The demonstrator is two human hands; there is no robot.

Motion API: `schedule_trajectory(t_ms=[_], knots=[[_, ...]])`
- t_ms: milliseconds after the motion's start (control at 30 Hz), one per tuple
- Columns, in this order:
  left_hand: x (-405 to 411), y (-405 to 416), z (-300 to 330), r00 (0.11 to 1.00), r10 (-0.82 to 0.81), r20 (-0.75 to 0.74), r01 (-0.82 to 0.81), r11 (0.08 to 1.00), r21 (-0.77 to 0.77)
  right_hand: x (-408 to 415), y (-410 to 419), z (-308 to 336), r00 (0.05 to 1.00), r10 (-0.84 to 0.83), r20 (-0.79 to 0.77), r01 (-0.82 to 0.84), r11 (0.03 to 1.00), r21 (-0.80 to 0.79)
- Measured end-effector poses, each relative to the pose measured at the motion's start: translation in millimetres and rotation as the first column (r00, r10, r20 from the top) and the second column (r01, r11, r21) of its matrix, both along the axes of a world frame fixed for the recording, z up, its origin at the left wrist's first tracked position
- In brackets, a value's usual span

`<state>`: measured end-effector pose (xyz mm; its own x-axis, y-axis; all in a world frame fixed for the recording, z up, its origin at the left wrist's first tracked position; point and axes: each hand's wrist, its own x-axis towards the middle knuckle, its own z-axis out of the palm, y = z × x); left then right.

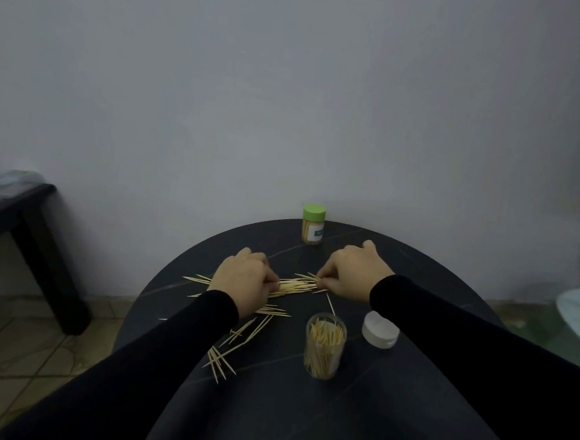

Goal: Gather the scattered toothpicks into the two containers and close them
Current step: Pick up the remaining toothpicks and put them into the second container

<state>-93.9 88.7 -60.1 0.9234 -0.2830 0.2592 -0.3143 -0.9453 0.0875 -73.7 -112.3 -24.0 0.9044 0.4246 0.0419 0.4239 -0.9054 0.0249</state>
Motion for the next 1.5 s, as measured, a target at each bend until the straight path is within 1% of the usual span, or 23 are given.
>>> schedule_trajectory(t_ms=[67, 133, 200, 300, 367, 433, 467, 500, 567, 633, 700, 767, 833, 867, 933, 1000, 1100, 1200, 1267, 1367, 1433, 1500], knots=[[-4.9, -3.0, 3.6, 1.000, 0.014, -0.004, -0.014, 0.985, -0.171, -9.3, -9.7, 3.1, 1.000, -0.017, 0.004, 0.017, 0.995, 0.096], [-11.2, -9.6, 10.2, 0.998, 0.024, -0.052, -0.043, 0.917, -0.397, -18.9, -19.9, 4.8, 0.999, -0.041, 0.009, 0.038, 0.982, 0.184], [-19.6, -18.0, 18.2, 0.992, 0.026, -0.125, -0.098, 0.781, -0.616, -26.2, -27.2, 5.6, 0.999, -0.054, -0.001, 0.052, 0.960, 0.276], [-34.2, -32.5, 25.7, 0.984, -0.054, -0.169, -0.112, 0.551, -0.827, -37.9, -35.6, 1.8, 0.998, -0.054, -0.032, 0.063, 0.893, 0.446], [-44.3, -40.5, 25.5, 0.978, -0.124, -0.166, -0.103, 0.406, -0.908, -48.4, -38.4, -2.4, 0.997, -0.018, -0.081, 0.064, 0.794, 0.605], [-55.0, -48.1, 24.2, 0.969, -0.189, -0.156, -0.101, 0.272, -0.957, -62.3, -38.5, -3.9, 0.987, 0.071, -0.147, 0.068, 0.639, 0.766], [-58.8, -50.8, 24.0, 0.964, -0.215, -0.156, -0.108, 0.217, -0.970, -69.2, -37.8, -3.6, 0.978, 0.119, -0.169, 0.071, 0.573, 0.817], [-62.0, -51.8, 23.6, 0.959, -0.235, -0.157, -0.116, 0.179, -0.977, -74.8, -37.3, -3.7, 0.972, 0.153, -0.180, 0.074, 0.526, 0.847], [-66.8, -53.2, 22.2, 0.947, -0.274, -0.167, -0.128, 0.153, -0.980, -83.5, -37.1, -5.8, 0.961, 0.191, -0.200, 0.084, 0.487, 0.870], [-70.0, -52.0, 18.0, 0.931, -0.309, -0.192, -0.147, 0.164, -0.976, -88.4, -35.6, -9.7, 0.953, 0.220, -0.210, 0.083, 0.478, 0.874], [-73.9, -52.2, 12.4, 0.919, -0.330, -0.215, -0.158, 0.190, -0.969, -90.2, -34.4, -14.2, 0.951, 0.223, -0.214, 0.077, 0.500, 0.863], [-76.4, -52.2, 4.0, 0.913, -0.346, -0.216, -0.147, 0.213, -0.966, -87.7, -34.0, -20.7, 0.956, 0.194, -0.221, 0.074, 0.567, 0.820], [-76.6, -50.2, -2.9, 0.912, -0.343, -0.227, -0.136, 0.268, -0.954, -83.2, -34.6, -27.6, 0.963, 0.119, -0.244, 0.100, 0.680, 0.726], [-76.0, -48.4, -5.7, 0.912, -0.342, -0.225, -0.121, 0.299, -0.946, -81.9, -35.1, -29.7, 0.964, 0.089, -0.250, 0.111, 0.719, 0.686], [-75.1, -44.4, -9.1, 0.917, -0.347, -0.194, -0.063, 0.353, -0.933, -81.5, -36.2, -31.4, 0.968, 0.073, -0.239, 0.105, 0.746, 0.657], [-73.9, -40.9, -12.0, 0.928, -0.346, -0.136, 0.018, 0.407, -0.913, -82.8, -36.9, -30.7, 0.970, 0.083, -0.229, 0.093, 0.742, 0.664], [-71.4, -35.0, -16.8, 0.954, -0.300, -0.018, 0.151, 0.531, -0.834, -83.3, -41.7, -30.1, 0.962, 0.104, -0.252, 0.092, 0.745, 0.660], [-69.2, -30.2, -17.5, 0.960, -0.268, 0.074, 0.245, 0.688, -0.683, -84.4, -44.9, -26.2, 0.947, 0.102, -0.305, 0.092, 0.822, 0.561], [-67.8, -29.6, -15.5, 0.954, -0.277, 0.115, 0.291, 0.758, -0.584, -84.8, -45.2, -25.1, 0.943, 0.097, -0.318, 0.089, 0.848, 0.522], [-62.8, -28.9, -16.7, 0.937, -0.307, 0.168, 0.350, 0.790, -0.503, -81.9, -43.7, -27.2, 0.943, 0.099, -0.319, 0.098, 0.830, 0.549], [-60.1, -31.1, -15.1, 0.936, -0.302, 0.180, 0.351, 0.788, -0.506, -78.6, -43.6, -30.1, 0.944, 0.114, -0.309, 0.090, 0.813, 0.575], [-59.2, -33.9, -8.6, 0.935, -0.318, 0.156, 0.350, 0.768, -0.536, -77.5, -43.2, -31.8, 0.941, 0.129, -0.314, 0.089, 0.800, 0.593]])
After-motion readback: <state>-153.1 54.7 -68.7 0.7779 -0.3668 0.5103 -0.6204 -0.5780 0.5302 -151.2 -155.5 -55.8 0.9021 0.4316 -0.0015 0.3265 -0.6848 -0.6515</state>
